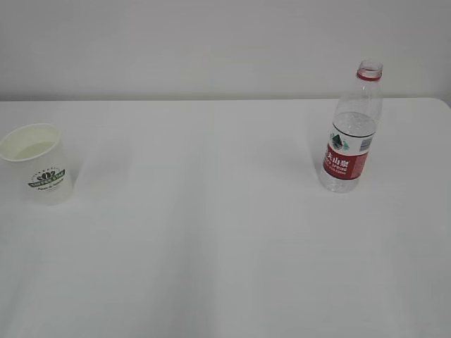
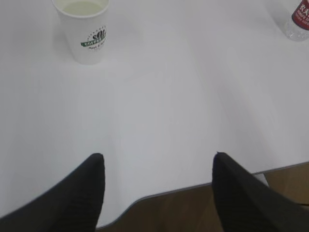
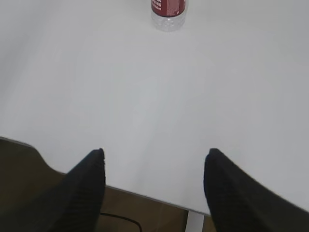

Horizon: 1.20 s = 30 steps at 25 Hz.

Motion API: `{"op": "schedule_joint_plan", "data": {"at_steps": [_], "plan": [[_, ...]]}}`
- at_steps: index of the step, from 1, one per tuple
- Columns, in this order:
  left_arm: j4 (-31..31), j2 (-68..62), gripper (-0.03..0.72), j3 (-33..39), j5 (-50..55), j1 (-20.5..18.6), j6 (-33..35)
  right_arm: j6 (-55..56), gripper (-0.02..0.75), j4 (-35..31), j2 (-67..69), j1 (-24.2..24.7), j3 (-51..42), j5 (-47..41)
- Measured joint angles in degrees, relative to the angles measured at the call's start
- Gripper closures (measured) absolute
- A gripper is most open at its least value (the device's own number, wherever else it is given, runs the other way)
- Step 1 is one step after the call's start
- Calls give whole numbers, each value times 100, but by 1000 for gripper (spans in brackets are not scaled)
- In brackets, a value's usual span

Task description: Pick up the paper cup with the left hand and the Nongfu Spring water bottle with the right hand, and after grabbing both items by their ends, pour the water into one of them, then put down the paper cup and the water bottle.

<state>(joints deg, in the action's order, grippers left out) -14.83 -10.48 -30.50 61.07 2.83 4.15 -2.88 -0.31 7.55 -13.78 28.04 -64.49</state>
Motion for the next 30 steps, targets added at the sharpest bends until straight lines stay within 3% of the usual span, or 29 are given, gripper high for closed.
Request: {"op": "schedule_joint_plan", "data": {"at_steps": [9, 30], "plan": [[0, 1027, 201, 0, 65, 0, 0, 0, 247, -33, -628, 0, 0, -37], [0, 1027, 204, 0, 101, 0, 0, 0, 248, -33, -851, 0, 0, -37]]}}
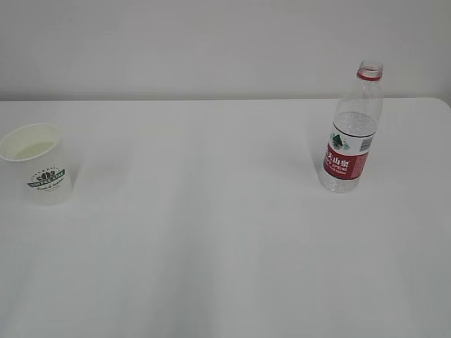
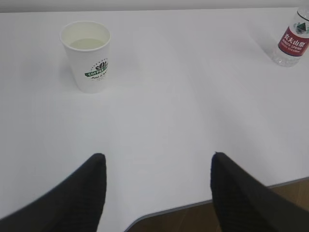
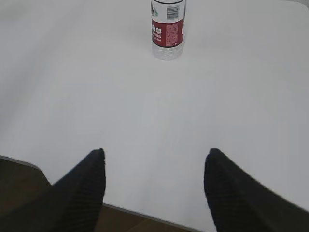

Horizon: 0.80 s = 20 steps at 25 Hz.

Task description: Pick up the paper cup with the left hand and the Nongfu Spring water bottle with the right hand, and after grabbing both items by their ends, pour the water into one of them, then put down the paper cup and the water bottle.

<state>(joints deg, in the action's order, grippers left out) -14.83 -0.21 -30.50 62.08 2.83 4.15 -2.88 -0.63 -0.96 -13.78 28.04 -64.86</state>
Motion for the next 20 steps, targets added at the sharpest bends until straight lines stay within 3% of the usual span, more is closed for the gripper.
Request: {"op": "schedule_joint_plan", "data": {"at_steps": [15, 20], "plan": [[366, 0, 200, 0, 17, 0, 0, 0, 248, 520, 0, 0, 0, 0], [371, 0, 84, 0, 26, 0, 0, -20, 246, 520, 0, 0, 0, -10]]}}
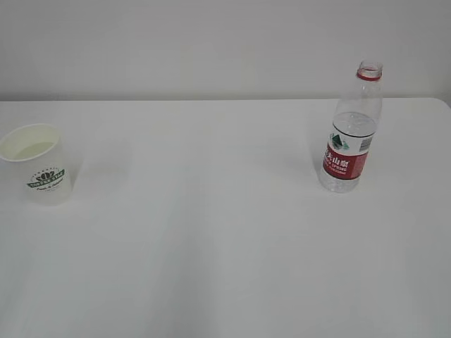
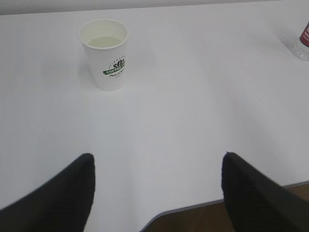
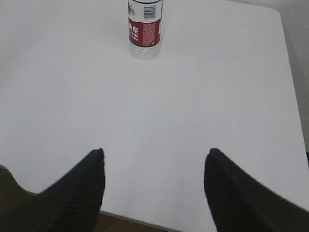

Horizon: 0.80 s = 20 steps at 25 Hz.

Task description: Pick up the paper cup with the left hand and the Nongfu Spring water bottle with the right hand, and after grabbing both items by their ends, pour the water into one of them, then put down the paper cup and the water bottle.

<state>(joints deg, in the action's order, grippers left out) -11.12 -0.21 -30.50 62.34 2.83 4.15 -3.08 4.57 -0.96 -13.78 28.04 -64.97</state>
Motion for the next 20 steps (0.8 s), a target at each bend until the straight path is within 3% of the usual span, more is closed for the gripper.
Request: {"op": "schedule_joint_plan", "data": {"at_steps": [8, 20], "plan": [[9, 0, 58, 0, 0, 0, 0, -49, 193, -21, 0, 0, 0, 0], [-187, 0, 165, 0, 4, 0, 10, -61, 192, -21, 0, 0, 0, 0]]}}
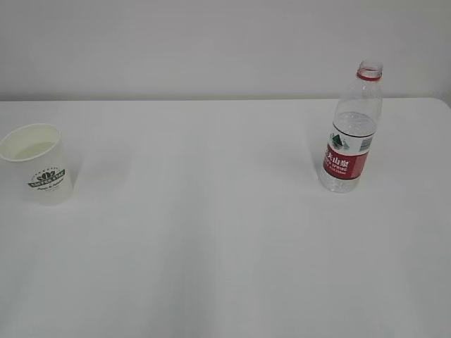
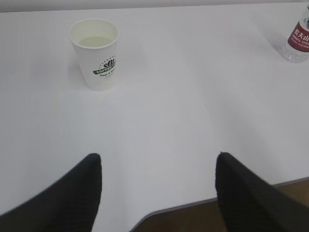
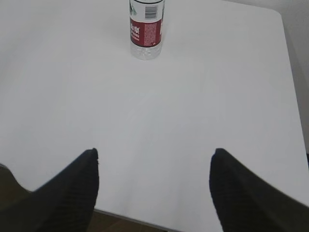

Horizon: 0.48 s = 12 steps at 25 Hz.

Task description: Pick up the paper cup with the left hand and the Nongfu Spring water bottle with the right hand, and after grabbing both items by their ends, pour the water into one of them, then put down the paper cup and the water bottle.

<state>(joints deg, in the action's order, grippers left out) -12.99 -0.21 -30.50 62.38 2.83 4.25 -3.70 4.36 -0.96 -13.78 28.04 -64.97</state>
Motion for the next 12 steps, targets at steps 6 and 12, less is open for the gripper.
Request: {"op": "schedule_joint_plan", "data": {"at_steps": [6, 12], "plan": [[0, 0, 171, 0, 9, 0, 0, 0, 192, 0, 0, 0, 0, 0], [-2, 0, 174, 0, 9, -244, 0, 0, 192, 0, 0, 162, 0, 0]]}}
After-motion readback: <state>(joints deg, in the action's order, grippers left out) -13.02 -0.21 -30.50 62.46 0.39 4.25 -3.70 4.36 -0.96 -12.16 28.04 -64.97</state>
